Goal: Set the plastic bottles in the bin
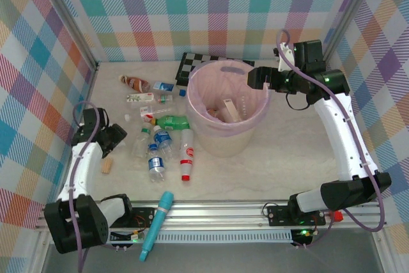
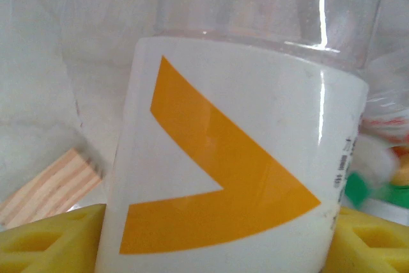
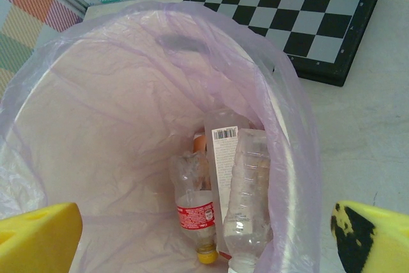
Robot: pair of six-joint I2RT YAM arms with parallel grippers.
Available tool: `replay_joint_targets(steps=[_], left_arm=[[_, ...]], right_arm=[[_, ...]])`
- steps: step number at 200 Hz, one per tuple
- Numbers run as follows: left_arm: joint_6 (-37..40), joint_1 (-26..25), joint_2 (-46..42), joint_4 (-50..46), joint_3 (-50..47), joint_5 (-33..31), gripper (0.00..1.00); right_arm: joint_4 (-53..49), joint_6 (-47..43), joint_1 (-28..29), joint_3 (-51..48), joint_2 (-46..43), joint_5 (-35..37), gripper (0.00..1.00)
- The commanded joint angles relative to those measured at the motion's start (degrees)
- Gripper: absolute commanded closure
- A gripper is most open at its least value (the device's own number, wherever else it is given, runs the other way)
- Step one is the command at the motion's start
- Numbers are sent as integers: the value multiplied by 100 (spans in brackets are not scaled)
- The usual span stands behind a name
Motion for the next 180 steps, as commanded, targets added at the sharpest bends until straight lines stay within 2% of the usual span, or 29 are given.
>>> replay_joint_targets(steps=[1,40,59,81,107,180], left_arm=[[134,69,-305,-468,448,235,29],[-51,-53,-596,-594,1331,1092,37],[-154,-318,-618,-578,1842,1344,38],[-390,-737,-572,-277,2274,1954,39],[-643,-1424,-504,271,2581,2388,41],[-841,-3816,251,1833,3208,2817,44]], right_arm=[[46,132,-36,158,-131,-270,1],[375,340,-36,159,-150,-913,1],[542,403,-37,163,-154,-1308,1],[781,668,-36,260,-61,-1913,2],[1022,963,54,532,158,-2488,4],[1134,1142,833,1674,982,-2459,4]])
